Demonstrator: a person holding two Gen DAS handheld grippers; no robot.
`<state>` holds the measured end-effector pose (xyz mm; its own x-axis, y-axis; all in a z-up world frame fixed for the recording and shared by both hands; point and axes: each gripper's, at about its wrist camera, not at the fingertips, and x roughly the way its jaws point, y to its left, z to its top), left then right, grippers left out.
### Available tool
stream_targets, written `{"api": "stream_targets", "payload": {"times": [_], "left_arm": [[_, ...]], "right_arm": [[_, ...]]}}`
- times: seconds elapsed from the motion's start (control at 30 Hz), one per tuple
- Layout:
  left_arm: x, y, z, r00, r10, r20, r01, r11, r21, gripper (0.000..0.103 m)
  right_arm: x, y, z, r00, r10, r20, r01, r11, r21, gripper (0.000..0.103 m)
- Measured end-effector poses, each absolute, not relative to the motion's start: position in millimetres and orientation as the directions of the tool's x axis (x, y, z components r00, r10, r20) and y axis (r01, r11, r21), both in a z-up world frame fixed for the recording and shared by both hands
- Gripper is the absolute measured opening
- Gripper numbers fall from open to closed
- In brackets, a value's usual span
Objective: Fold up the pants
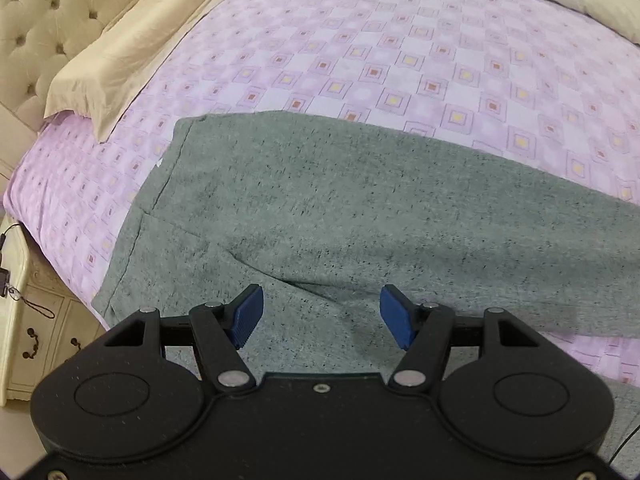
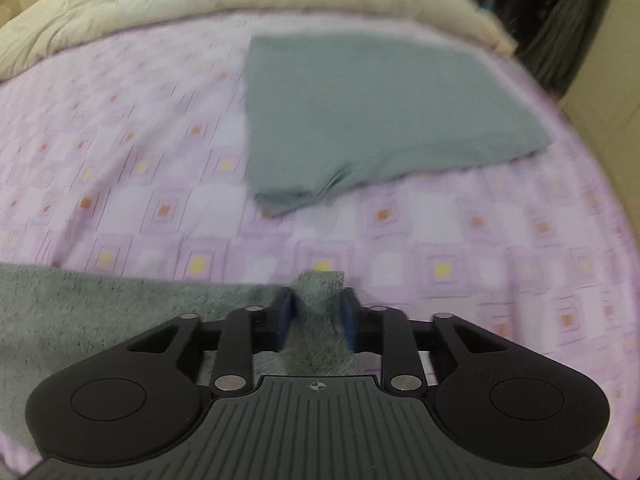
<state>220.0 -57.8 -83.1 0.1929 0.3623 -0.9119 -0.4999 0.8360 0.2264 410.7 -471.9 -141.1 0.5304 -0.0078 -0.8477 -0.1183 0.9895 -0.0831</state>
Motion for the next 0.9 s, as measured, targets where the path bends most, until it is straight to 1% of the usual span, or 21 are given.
{"api": "stream_targets", "payload": {"times": [0.07, 0.1, 0.23, 0.3, 0.37, 0.5, 0.63, 0.73, 0.77, 0.83, 0.87, 0.9], "left_arm": [[220, -57, -85, 0.190, 0.356, -0.915, -0.496, 0.839, 0.223, 0.067], [220, -57, -85, 0.193, 0.355, -0.915, -0.489, 0.843, 0.224, 0.067], [229, -62, -94, 0.195, 0.342, -0.919, -0.442, 0.867, 0.229, 0.067], [236, -68, -101, 0.198, 0.308, -0.931, -0.415, 0.886, 0.205, 0.067], [242, -76, -107, 0.207, 0.279, -0.938, -0.376, 0.908, 0.186, 0.067], [260, -95, -128, 0.234, 0.214, -0.948, -0.268, 0.952, 0.149, 0.067], [280, -110, -154, 0.220, 0.169, -0.961, -0.170, 0.976, 0.133, 0.067], [291, -117, -184, 0.140, 0.145, -0.980, -0.105, 0.986, 0.131, 0.069], [291, -118, -186, 0.153, 0.155, -0.976, -0.101, 0.985, 0.140, 0.072], [292, -118, -185, 0.159, 0.145, -0.977, -0.088, 0.987, 0.132, 0.071], [292, -117, -184, 0.157, 0.136, -0.978, -0.087, 0.989, 0.123, 0.071], [291, -115, -184, 0.156, 0.125, -0.980, -0.085, 0.990, 0.113, 0.072]], "right_arm": [[395, -473, -126, 0.583, 0.017, -0.812, -0.110, 0.992, -0.058, 0.029], [384, -473, -119, 0.599, 0.050, -0.799, -0.106, 0.994, -0.017, 0.029], [351, -457, -118, 0.550, 0.164, -0.819, -0.113, 0.986, 0.122, 0.029], [333, -453, -125, 0.528, 0.159, -0.834, -0.048, 0.986, 0.157, 0.030], [316, -455, -135, 0.503, 0.139, -0.853, 0.062, 0.979, 0.196, 0.030], [293, -465, -145, 0.472, 0.074, -0.878, 0.241, 0.948, 0.210, 0.030], [291, -475, -146, 0.479, 0.063, -0.876, 0.375, 0.887, 0.269, 0.031], [299, -475, -150, 0.469, 0.049, -0.882, 0.451, 0.845, 0.287, 0.031], [300, -476, -154, 0.457, 0.048, -0.888, 0.474, 0.831, 0.289, 0.031], [307, -474, -162, 0.431, 0.045, -0.901, 0.529, 0.796, 0.293, 0.031], [309, -471, -166, 0.428, 0.045, -0.903, 0.548, 0.782, 0.298, 0.031], [309, -466, -167, 0.426, 0.035, -0.904, 0.555, 0.779, 0.292, 0.019]]}}
